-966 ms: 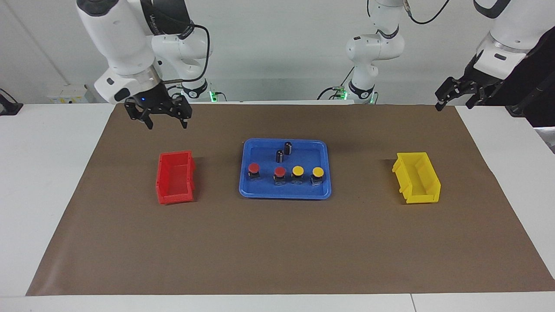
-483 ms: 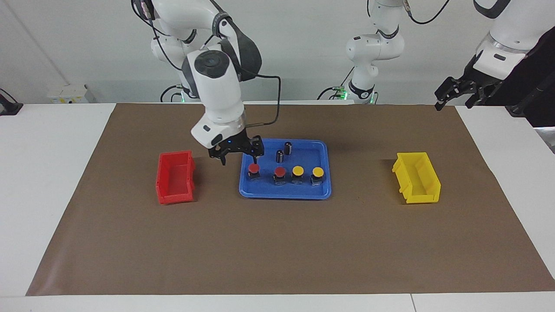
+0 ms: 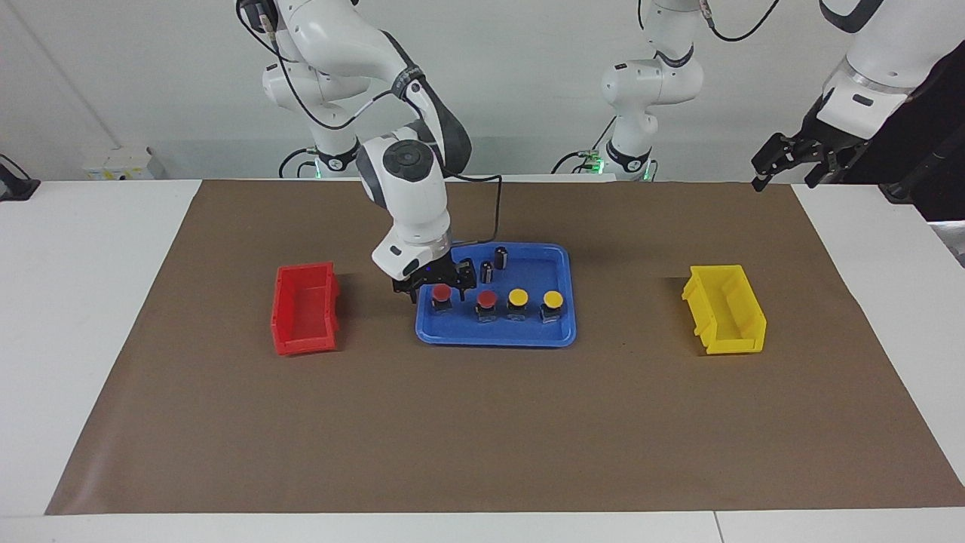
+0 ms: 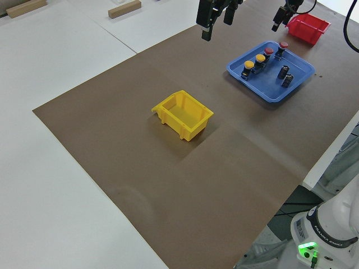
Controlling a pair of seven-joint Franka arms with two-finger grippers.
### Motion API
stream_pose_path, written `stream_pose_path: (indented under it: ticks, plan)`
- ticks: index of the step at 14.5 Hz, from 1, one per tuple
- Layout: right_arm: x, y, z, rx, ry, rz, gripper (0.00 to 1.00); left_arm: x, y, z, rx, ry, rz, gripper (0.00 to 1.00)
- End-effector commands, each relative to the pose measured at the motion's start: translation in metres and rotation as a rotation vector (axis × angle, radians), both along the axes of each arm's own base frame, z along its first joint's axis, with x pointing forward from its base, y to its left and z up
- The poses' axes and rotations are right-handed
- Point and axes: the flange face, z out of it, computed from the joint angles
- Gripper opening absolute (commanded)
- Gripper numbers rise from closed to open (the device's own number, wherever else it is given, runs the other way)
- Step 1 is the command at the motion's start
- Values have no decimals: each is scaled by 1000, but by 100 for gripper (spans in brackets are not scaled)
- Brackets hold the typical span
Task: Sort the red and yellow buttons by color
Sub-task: 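Reach the right gripper to the tray and grasp a red button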
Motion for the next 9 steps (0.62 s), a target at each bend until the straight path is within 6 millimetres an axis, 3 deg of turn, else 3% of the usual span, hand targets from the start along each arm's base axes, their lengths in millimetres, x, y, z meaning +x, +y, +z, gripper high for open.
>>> stream_pose_path:
  ticks: [1, 3, 9]
  plan:
    - [-18, -1, -2, -10, -17, 14, 95, -12, -3, 0, -10, 0, -12, 100]
    - [-23, 15, -16, -7, -18, 43, 87, -16, -3, -4, -10, 9, -15, 100]
    - [-30, 9, -30, -26, -6, 62, 73, -16, -4, -8, -10, -5, -16, 100]
